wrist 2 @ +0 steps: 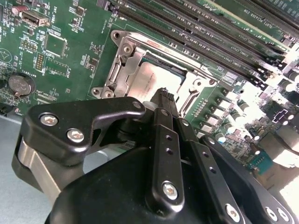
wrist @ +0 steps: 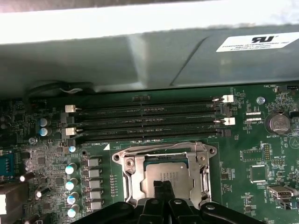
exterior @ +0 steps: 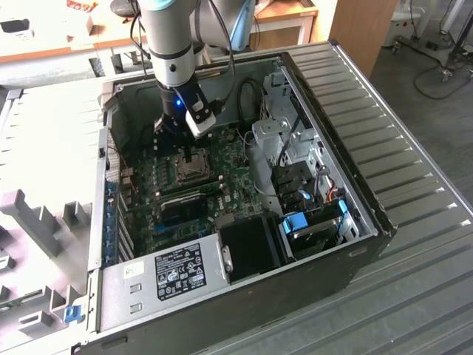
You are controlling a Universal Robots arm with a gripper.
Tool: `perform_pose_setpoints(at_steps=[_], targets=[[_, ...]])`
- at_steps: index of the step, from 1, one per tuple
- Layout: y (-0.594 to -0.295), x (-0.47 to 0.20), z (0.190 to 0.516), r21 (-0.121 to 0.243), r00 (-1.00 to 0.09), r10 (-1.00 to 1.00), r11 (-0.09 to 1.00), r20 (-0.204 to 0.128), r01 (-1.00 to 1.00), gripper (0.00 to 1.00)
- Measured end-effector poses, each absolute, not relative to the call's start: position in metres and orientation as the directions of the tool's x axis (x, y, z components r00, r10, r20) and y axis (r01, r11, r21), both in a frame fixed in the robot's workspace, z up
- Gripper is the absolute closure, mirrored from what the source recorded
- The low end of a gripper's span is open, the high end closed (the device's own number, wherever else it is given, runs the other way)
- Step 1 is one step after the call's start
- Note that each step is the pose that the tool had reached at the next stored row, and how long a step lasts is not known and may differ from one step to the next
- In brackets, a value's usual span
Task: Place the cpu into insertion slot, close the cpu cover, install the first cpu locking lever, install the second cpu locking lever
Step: 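Install the first cpu locking lever, then install the second cpu locking lever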
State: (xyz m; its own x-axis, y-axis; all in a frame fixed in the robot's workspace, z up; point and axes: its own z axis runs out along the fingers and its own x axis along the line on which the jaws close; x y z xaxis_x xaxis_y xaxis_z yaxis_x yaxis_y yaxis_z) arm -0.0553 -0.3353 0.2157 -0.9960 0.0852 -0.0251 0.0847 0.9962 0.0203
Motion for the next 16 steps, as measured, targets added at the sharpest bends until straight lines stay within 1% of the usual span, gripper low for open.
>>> perform_pose_setpoints(at_steps=[16], targets=[[-0.3353,-0.0505,0.2176,0.020,-0.996,0.085,0.996,-0.025,0.085,0.90]])
